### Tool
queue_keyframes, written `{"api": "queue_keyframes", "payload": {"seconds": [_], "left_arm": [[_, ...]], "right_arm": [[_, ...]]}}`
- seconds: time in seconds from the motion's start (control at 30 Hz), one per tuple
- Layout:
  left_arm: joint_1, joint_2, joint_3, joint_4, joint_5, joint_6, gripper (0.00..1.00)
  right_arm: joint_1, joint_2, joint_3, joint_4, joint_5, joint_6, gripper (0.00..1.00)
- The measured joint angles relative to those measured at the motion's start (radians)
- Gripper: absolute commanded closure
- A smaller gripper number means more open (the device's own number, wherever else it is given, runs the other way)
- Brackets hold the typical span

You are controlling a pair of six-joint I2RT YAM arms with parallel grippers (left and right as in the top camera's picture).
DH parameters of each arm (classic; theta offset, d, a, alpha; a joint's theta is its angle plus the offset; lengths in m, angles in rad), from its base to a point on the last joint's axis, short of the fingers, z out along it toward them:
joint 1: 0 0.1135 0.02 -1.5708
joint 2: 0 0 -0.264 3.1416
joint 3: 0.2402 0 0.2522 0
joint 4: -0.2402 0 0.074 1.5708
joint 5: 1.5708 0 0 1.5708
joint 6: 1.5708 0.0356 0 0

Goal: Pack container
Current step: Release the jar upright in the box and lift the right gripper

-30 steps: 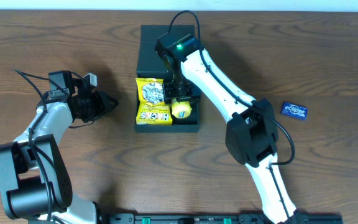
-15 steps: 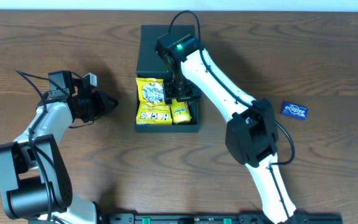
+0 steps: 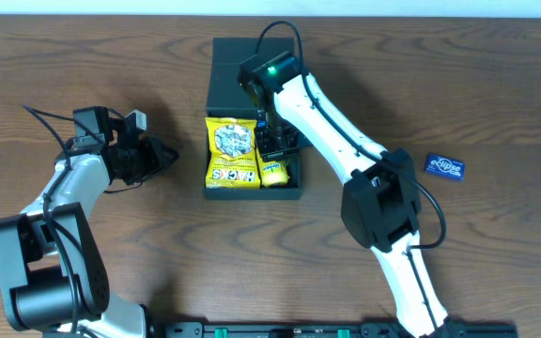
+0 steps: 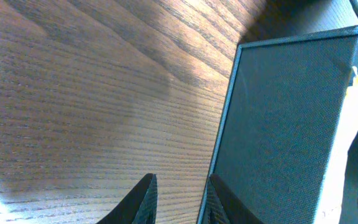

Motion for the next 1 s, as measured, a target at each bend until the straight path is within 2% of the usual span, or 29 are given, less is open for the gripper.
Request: {"api": "queue_keyframes", "payload": {"seconds": [0.33, 1.0], "left_arm": [[0.000, 0.000, 0.000, 0.000, 0.000, 0.000, 0.72], [0.000, 0.000, 0.000, 0.001, 0.000, -0.004, 0.72]], "right_arm": [[0.000, -0.002, -0.121, 0.055, 0.012, 0.000, 0.99], [-0.005, -0.002, -0.124, 0.058, -0.112, -0.023, 0.99]]}}
